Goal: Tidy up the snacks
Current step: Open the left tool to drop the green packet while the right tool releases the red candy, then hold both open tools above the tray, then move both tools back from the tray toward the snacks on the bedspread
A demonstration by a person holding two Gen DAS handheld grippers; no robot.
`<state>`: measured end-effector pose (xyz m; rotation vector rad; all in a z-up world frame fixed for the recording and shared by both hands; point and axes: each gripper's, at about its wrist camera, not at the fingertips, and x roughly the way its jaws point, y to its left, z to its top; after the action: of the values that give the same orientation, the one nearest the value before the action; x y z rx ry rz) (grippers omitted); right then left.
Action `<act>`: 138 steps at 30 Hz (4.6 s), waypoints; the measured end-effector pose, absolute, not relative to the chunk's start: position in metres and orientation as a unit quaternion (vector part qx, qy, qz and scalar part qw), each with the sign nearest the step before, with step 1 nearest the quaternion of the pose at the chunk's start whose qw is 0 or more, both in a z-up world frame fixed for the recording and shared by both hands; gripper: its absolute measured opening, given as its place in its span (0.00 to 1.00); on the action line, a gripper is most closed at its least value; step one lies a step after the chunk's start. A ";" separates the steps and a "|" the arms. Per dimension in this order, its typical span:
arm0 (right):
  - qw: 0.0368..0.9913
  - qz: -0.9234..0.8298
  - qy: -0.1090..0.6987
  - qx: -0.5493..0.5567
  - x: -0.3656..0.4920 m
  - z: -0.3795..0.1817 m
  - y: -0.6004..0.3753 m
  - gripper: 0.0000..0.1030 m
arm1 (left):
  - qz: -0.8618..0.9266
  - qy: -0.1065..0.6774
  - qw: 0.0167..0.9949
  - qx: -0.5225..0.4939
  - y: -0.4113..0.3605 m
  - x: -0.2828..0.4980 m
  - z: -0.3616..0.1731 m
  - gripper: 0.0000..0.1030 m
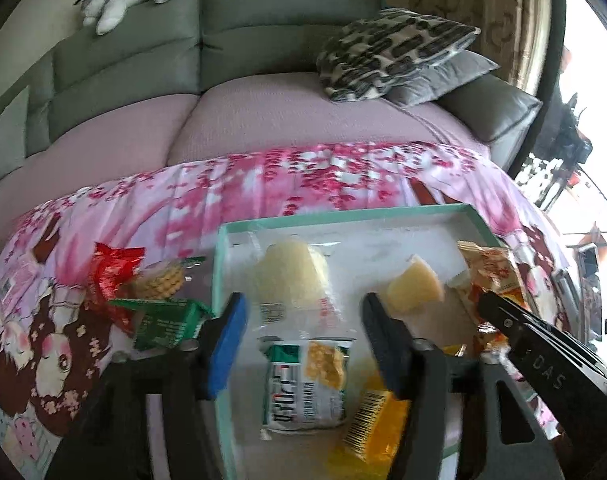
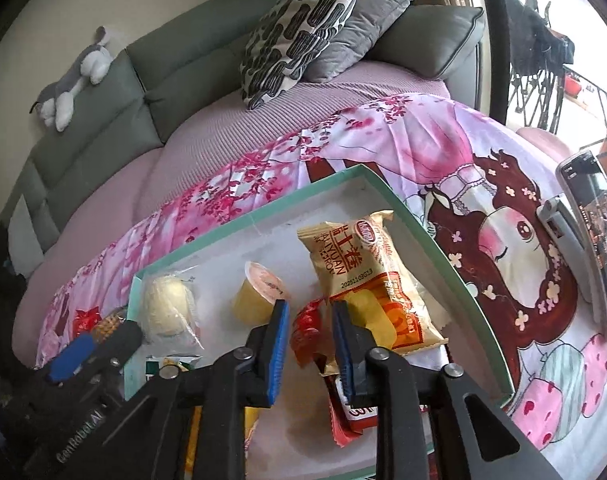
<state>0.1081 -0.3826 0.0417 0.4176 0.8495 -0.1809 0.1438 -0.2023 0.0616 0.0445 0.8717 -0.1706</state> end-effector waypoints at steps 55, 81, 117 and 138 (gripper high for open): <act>0.914 -0.038 0.395 0.085 0.122 0.050 -0.344 1.00 | 0.094 0.409 0.907 -0.048 -0.143 0.155 0.054 0.97; 0.926 -0.067 0.340 0.147 0.119 0.065 -0.325 1.00 | 0.174 0.372 0.907 -0.089 -0.034 0.143 0.075 0.98; 0.910 0.074 0.405 0.055 0.153 0.025 -0.157 0.88 | 0.162 0.416 0.878 -0.175 0.078 0.145 0.041 0.98; 0.897 0.062 0.432 0.078 0.187 0.015 -0.175 0.76 | 0.020 0.437 0.891 -0.119 0.001 0.200 0.019 0.91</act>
<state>0.1866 -0.1746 0.0149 0.1607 0.8945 0.1286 0.1999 0.0011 0.0191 -0.2474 0.9068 0.0425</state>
